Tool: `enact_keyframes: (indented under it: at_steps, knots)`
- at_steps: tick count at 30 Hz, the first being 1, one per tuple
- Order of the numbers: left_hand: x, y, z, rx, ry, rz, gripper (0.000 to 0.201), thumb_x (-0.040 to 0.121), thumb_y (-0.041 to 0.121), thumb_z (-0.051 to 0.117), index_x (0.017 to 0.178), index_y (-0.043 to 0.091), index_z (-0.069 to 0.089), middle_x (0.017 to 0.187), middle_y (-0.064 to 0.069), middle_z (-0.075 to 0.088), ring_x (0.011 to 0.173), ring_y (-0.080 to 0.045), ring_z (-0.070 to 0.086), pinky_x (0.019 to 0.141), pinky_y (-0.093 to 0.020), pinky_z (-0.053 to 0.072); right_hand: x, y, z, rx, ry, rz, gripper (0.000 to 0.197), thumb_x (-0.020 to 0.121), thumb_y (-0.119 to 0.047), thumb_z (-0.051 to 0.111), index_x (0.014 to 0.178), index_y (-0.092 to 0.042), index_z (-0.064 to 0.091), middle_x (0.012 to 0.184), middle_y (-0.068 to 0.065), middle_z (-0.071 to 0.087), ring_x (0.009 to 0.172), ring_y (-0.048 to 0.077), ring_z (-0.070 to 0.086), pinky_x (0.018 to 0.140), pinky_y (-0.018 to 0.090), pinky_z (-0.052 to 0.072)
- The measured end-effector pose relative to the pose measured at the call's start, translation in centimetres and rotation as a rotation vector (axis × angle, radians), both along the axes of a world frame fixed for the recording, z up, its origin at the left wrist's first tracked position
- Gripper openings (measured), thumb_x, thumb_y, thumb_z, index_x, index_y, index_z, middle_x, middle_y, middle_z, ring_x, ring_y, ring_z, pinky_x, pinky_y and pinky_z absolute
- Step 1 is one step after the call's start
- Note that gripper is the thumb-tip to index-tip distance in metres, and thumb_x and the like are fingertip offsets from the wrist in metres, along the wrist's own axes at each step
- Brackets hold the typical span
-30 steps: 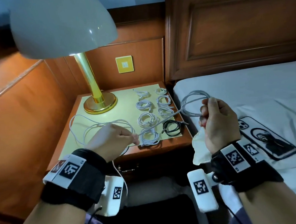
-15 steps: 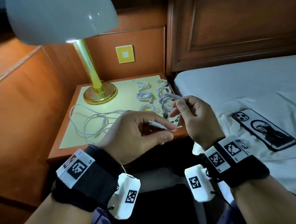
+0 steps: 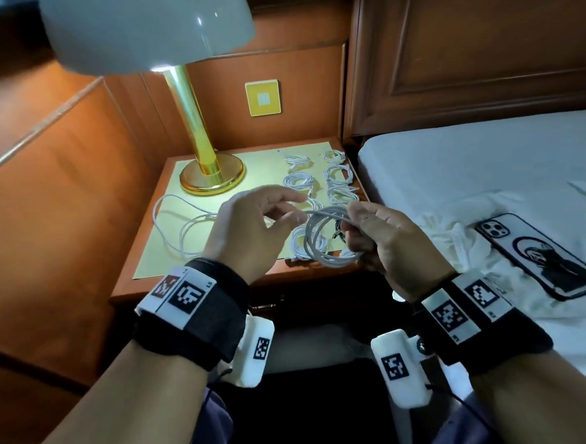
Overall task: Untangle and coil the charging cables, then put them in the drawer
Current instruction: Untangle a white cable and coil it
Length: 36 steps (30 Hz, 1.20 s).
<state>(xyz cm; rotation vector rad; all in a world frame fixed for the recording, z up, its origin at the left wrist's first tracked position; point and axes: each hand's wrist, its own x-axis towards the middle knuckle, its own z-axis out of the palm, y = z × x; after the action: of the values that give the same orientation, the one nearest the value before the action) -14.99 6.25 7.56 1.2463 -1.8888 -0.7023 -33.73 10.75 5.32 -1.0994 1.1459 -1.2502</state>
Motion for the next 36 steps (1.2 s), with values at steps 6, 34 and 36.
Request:
enact_keyframes:
  at_steps: [6, 34, 36]
  knots:
    - [-0.6, 0.1, -0.1, -0.014, 0.046, 0.047, 0.011, 0.089, 0.021, 0.075, 0.092, 0.030, 0.080, 0.087, 0.013, 0.072, 0.077, -0.005, 0.064, 0.073, -0.009, 0.047, 0.3, 0.2, -0.4, -0.042, -0.021, 0.078, 0.029, 0.102, -0.034, 0.046, 0.080, -0.015, 0.050, 0.057, -0.009, 0.035, 0.050, 0.007, 0.028, 0.046, 0.019, 0.025]
    - [-2.7, 1.6, 0.2, 0.278, 0.163, 0.102, 0.039, 0.071, 0.026, 0.091, 0.096, 0.023, 0.060, 0.091, 0.001, 0.070, 0.077, -0.021, 0.071, 0.076, -0.045, 0.061, -0.3, 0.0, -1.1, -0.345, 0.446, -0.261, 0.028, 0.094, -0.051, 0.044, 0.086, -0.029, 0.061, 0.067, 0.012, 0.057, 0.061, 0.027, 0.053, 0.054, 0.027, 0.042]
    - [-2.6, 1.9, 0.0, 0.165, 0.053, 0.162, 0.038, 0.071, 0.036, 0.089, 0.088, 0.026, 0.058, 0.085, 0.004, 0.066, 0.076, -0.022, 0.070, 0.070, -0.045, 0.061, -0.2, -0.1, -1.3, -0.327, 0.388, -0.237, 0.038, 0.093, -0.054, 0.045, 0.088, -0.021, 0.062, 0.068, 0.018, 0.054, 0.055, 0.018, 0.044, 0.053, 0.026, 0.039]
